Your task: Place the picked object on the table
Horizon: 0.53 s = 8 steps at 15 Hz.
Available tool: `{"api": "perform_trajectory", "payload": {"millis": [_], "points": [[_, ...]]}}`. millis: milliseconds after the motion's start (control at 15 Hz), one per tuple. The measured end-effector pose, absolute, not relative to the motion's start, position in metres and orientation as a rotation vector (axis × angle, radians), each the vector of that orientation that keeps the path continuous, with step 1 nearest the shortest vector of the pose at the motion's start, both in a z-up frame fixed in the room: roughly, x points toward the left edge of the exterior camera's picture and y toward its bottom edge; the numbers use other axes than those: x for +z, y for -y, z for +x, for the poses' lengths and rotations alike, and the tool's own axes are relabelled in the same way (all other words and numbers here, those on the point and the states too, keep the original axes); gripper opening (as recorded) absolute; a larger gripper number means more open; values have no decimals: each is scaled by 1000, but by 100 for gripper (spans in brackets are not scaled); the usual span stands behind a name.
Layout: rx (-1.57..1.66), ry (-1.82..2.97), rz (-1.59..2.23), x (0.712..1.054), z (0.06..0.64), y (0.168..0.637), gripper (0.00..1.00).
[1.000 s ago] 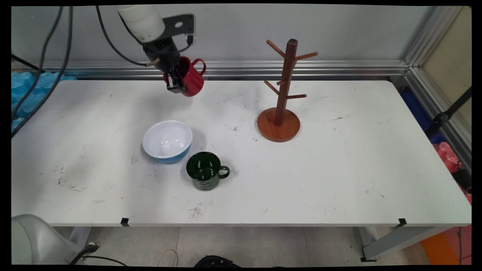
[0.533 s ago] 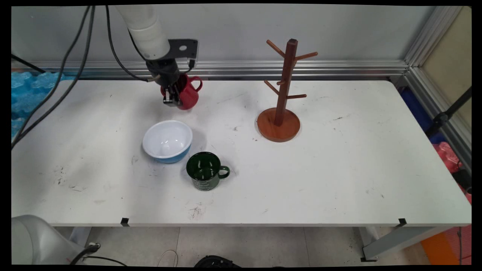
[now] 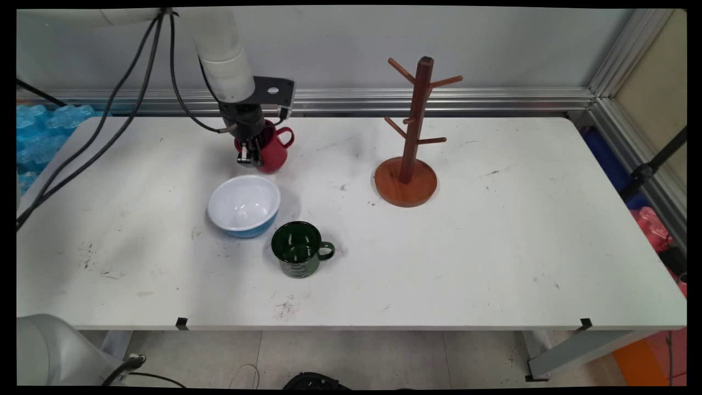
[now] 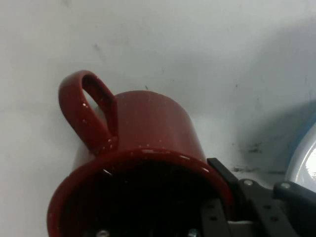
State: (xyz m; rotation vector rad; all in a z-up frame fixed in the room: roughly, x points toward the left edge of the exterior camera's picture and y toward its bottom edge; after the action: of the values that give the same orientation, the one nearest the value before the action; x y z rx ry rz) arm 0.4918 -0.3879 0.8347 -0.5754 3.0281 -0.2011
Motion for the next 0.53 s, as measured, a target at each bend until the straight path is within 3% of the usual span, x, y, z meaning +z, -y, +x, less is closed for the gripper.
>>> {"api": "perform_trajectory", "payload": {"millis": [200,267,533], "points": [[-187,-3022,-548,828,488,390,0],[-185,-3022,-542,827,487,391,100],[-182,-3023,-514,822,482,396,100]]}}
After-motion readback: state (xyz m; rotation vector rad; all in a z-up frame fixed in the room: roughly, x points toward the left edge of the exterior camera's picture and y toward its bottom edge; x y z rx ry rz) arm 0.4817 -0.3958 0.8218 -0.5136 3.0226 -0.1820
